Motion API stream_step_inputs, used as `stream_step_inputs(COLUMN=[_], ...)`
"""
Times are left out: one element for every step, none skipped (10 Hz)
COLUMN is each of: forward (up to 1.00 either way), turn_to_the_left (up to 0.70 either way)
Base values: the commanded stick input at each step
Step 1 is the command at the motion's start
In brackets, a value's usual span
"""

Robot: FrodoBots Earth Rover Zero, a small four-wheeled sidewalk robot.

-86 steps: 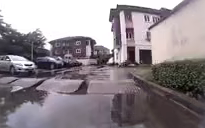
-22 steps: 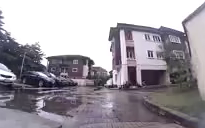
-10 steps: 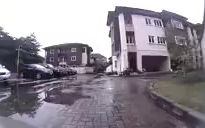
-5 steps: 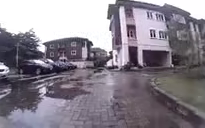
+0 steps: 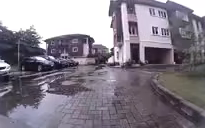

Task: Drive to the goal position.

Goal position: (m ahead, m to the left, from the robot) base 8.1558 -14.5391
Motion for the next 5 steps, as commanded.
stream_step_inputs(forward=[0.5,0.5,0.5,0.5,0.5], turn_to_the_left=[0.0,0.0,0.0,0.0,0.0])
